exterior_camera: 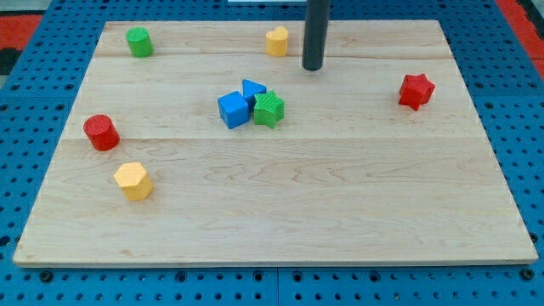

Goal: Move your arm towards the top center

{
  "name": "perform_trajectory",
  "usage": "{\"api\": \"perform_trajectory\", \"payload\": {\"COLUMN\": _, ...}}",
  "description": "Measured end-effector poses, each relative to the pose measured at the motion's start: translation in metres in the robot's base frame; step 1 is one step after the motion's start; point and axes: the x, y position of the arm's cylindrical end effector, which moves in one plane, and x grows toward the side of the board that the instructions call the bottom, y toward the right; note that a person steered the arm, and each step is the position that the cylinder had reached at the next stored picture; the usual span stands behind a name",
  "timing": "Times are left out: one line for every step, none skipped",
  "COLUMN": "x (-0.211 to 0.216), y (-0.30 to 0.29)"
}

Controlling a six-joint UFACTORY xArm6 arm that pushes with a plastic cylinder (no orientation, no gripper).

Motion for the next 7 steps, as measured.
{"api": "perform_trajectory", "payload": {"x": 0.0, "y": -0.054}}
{"api": "perform_trajectory", "payload": {"x": 0.0, "y": -0.111}}
{"api": "perform_trajectory", "payload": {"x": -0.004, "y": -0.14}}
{"api": "perform_trajectory", "payload": {"x": -0.052, "y": -0.136}}
{"api": "perform_trajectory", "payload": {"x": -0.073, "y": -0.136}}
{"api": "perform_trajectory", "payload": {"x": -0.103, "y": -0.145}}
{"api": "perform_trajectory", "payload": {"x": -0.104, "y": -0.169}}
